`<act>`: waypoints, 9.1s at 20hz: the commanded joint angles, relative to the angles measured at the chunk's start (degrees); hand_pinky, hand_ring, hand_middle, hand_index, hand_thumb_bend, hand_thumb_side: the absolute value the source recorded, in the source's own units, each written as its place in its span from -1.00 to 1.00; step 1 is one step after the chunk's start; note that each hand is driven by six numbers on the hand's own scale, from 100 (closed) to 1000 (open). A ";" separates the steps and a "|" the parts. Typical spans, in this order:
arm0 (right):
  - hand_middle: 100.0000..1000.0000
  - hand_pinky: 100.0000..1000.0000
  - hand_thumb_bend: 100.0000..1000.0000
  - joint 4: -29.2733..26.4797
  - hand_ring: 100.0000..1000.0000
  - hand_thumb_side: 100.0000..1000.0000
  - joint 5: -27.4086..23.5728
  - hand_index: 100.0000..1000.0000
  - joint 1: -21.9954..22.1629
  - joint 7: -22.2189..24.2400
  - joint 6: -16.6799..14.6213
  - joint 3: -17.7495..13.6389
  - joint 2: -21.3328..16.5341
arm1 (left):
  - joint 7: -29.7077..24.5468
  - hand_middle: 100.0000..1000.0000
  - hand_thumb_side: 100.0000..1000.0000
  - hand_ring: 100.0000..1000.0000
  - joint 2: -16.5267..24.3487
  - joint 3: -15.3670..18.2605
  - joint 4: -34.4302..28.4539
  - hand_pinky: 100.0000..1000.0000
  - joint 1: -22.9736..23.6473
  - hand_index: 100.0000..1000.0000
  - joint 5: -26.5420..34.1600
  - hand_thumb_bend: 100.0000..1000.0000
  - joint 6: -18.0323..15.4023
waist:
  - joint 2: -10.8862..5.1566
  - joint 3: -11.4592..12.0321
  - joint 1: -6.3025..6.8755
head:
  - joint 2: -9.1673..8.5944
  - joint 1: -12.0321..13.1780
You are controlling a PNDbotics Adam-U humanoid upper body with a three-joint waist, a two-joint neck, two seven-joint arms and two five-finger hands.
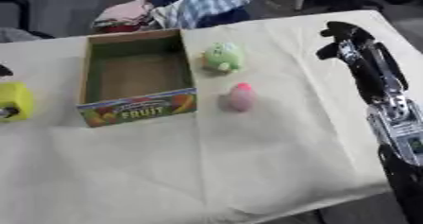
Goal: Pick up objects on the table and place them in the box.
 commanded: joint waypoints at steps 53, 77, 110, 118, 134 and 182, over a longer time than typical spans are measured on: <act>0.51 0.23 -1.00 4.60 0.16 0.17 3.38 0.76 -8.01 3.60 -2.12 1.83 -8.59 | -10.26 0.54 0.32 0.50 -10.00 -10.50 -24.72 0.63 -2.56 0.73 25.73 0.04 2.12 | -2.45 1.21 -0.28 | 0.29 0.66; 0.64 0.32 -0.93 45.56 0.41 0.06 35.96 0.88 -26.56 19.26 -19.44 9.57 -6.68 | 3.06 0.28 0.33 0.26 -8.15 -1.02 -62.94 0.64 24.74 0.66 56.47 -0.31 18.71 | -4.19 7.31 -1.01 | 0.29 -1.97; -0.04 0.29 -0.82 39.56 0.25 -0.62 39.84 0.06 -24.04 15.91 -25.92 11.85 -6.38 | 3.68 0.27 0.44 0.26 -10.56 0.87 -62.87 0.66 28.76 0.66 56.78 -0.37 19.81 | -4.30 7.88 -1.32 | 0.29 -1.78; 0.32 0.39 -0.70 35.73 0.44 -0.11 35.97 0.74 -24.18 25.13 -24.89 12.53 -7.50 | 3.56 0.27 0.44 0.26 -10.62 0.93 -62.68 0.66 28.91 0.66 56.83 -0.38 19.87 | -4.36 7.89 -1.43 | 0.29 -1.73; 0.27 0.37 -0.68 43.27 0.42 -0.20 45.53 0.32 -23.54 23.89 -26.57 12.36 -4.45 | 3.27 0.27 0.47 0.26 -11.02 0.76 -62.48 0.66 29.16 0.66 56.83 -0.39 19.90 | -4.27 7.80 -1.20 | 0.29 -1.79; 0.43 0.38 -0.66 51.03 0.42 -0.28 65.52 0.76 -38.84 1.75 -14.62 1.30 10.31 | -0.54 0.29 0.50 0.26 -15.52 -1.76 -65.49 0.68 27.09 0.66 59.17 -0.46 20.02 | -4.17 13.77 -0.93 | 0.29 -4.25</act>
